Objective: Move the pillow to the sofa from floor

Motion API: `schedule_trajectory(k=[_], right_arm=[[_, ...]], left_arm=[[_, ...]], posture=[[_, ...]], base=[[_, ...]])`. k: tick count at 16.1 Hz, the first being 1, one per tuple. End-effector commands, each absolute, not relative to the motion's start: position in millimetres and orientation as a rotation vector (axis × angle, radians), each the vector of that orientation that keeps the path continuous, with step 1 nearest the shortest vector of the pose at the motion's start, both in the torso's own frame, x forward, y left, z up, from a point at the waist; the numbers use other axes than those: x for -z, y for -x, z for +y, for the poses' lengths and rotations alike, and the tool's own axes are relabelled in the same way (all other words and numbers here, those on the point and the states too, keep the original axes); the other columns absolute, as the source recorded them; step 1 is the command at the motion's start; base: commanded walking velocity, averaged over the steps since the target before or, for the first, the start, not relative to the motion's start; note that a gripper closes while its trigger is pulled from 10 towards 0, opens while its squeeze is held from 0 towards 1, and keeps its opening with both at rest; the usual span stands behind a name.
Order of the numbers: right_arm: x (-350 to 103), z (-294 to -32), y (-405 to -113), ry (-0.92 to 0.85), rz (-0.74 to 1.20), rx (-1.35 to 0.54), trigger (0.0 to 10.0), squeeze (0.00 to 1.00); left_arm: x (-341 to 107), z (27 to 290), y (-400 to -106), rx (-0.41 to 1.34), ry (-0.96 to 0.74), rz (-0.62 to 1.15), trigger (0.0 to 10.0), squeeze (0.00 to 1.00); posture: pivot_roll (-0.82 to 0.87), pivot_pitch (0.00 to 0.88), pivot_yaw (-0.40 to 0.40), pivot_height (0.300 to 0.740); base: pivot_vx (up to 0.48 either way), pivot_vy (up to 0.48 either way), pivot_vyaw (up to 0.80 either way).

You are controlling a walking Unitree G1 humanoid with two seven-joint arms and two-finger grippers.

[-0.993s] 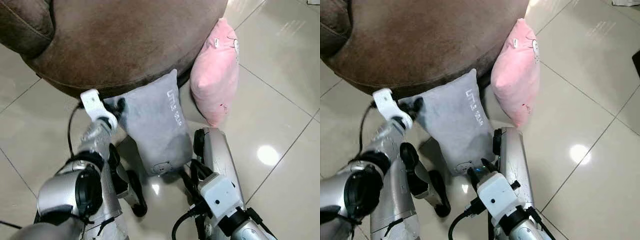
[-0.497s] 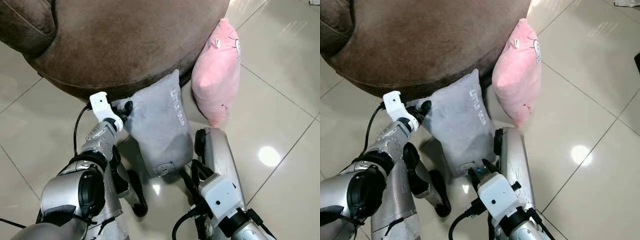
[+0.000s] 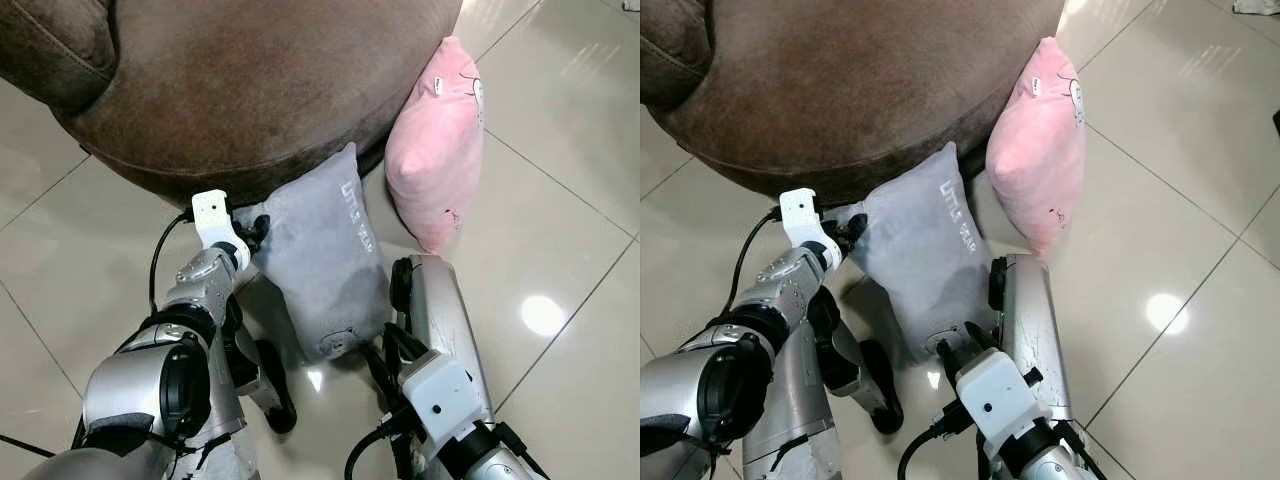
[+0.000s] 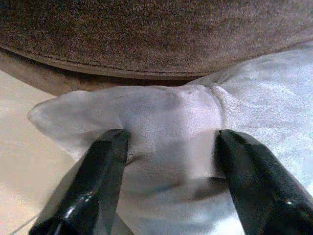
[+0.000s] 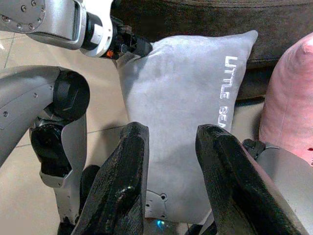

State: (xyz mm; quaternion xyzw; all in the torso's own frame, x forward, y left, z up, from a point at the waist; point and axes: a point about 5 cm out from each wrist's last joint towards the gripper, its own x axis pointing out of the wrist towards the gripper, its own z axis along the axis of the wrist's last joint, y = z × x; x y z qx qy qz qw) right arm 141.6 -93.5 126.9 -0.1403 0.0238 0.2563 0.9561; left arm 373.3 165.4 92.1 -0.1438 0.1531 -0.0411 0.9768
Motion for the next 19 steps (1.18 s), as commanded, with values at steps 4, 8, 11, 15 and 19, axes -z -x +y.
schedule_trajectory(k=[4,8,11,15,19], right_arm=[[-127.9,-90.3,-136.9,0.267,0.05,-0.528,10.0,0.0],[-127.7,-90.1,-137.1,0.266,0.051,-0.527,10.0,0.0],[-127.6,-89.9,-137.3,0.266,0.051,-0.527,10.0,0.0],[-126.3,-89.8,-138.1,0.266,0.052,-0.527,10.0,0.0],[-122.1,-91.6,-142.2,0.271,0.054,-0.524,10.0,0.0]], left_arm=[[-68.8,167.8,-359.8,0.071,0.288,0.401,0.0,0.0],[-68.6,166.6,-359.7,0.078,0.308,0.401,0.0,0.0],[-68.1,165.1,-359.4,0.089,0.321,0.403,0.0,0.0],[-67.7,163.1,-359.0,0.109,0.345,0.406,0.0,0.0],[-69.6,160.6,-360.1,0.121,0.394,0.396,0.0,0.0]], posture=[[-0.26,0.468,0.116,0.467],[-0.26,0.468,0.117,0.467],[-0.26,0.467,0.117,0.467],[-0.26,0.461,0.119,0.467],[-0.23,0.439,0.118,0.467]], base=[[0.0,0.0,0.0],[0.0,0.0,0.0],[0.0,0.0,0.0],[0.0,0.0,0.0],[0.0,0.0,0.0]])
